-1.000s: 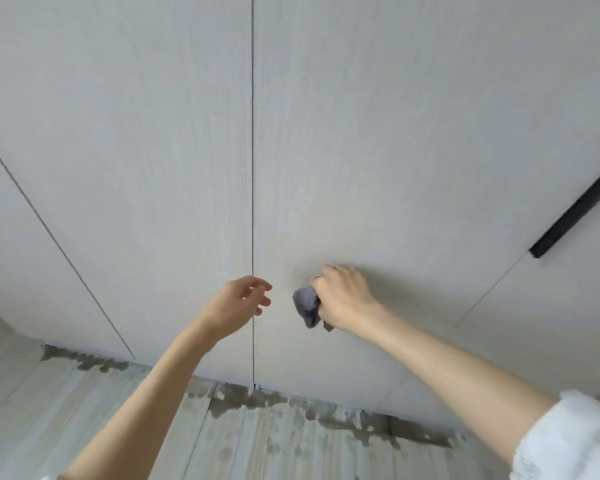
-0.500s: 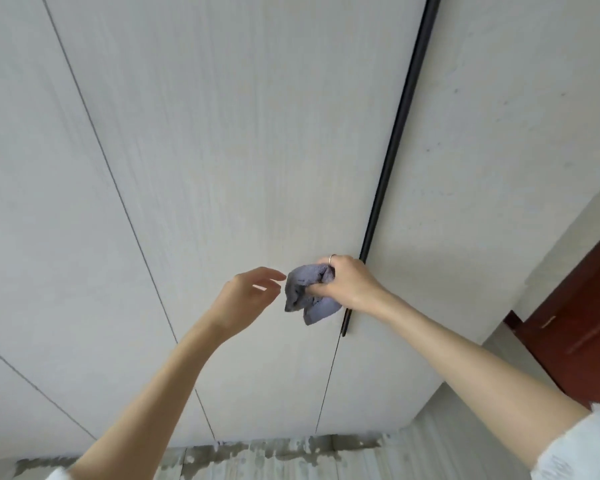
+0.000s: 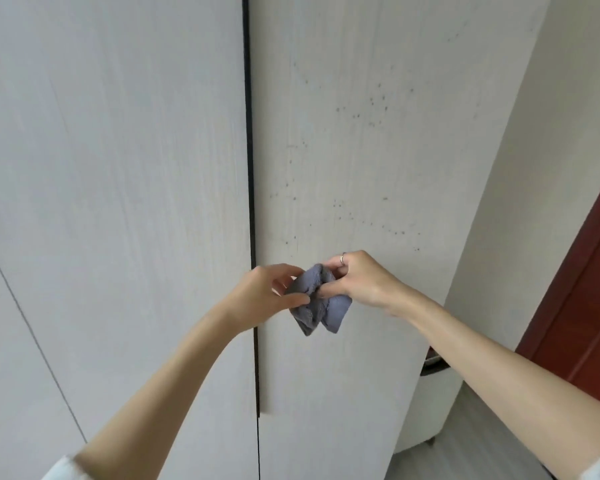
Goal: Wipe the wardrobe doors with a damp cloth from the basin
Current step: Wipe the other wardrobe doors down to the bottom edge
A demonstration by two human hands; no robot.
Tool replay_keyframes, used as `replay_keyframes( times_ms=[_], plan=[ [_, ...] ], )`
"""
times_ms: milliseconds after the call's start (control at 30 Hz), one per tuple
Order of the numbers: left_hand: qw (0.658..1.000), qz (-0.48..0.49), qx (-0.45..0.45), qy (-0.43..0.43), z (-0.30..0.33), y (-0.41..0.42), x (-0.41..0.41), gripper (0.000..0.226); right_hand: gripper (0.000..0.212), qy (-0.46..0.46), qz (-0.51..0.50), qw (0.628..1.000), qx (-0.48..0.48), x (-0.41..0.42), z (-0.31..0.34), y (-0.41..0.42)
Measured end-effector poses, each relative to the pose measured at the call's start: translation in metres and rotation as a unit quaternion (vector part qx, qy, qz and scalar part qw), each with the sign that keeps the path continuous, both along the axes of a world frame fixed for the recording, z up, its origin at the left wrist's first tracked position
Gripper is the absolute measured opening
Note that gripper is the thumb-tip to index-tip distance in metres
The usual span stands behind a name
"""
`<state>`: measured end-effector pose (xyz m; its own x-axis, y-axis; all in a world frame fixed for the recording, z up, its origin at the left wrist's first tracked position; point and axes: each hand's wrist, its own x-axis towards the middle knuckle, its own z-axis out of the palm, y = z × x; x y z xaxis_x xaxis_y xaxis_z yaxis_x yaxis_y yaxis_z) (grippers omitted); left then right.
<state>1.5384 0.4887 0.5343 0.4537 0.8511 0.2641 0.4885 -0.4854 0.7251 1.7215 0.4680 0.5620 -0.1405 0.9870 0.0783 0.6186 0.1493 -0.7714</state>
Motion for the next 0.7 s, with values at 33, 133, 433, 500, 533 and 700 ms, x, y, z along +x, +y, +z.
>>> replay_keyframes(
  times_ms=[33,133,433,500,533,700],
  plan=[
    [1.000,0.002,0.026,-0.002,0.017,0.004,0.007,0.022,0.019,0.004,-0.011,1.000,0.023,0.007,0.016,0.003],
    [0.993,0.000,0.115,-0.033,0.070,0.013,0.020,0.016,0.022,0.011,-0.024,0.994,0.103,0.016,0.065,0.010],
    [0.927,-0.023,0.345,-0.142,0.244,0.027,0.039,0.025,0.021,-0.014,-0.010,0.939,0.343,0.021,0.234,0.011],
    [0.917,-0.030,0.365,-0.158,0.269,0.030,0.041,0.024,0.016,-0.022,-0.011,0.929,0.370,0.021,0.256,0.010],
    [0.910,-0.029,0.383,-0.157,0.281,0.031,0.042,0.024,0.016,-0.029,-0.015,0.921,0.389,0.021,0.268,0.010],
    [0.850,0.069,0.516,-0.082,0.326,0.050,0.036,0.029,0.010,-0.061,-0.103,0.851,0.511,0.029,0.319,0.022]
  ],
)
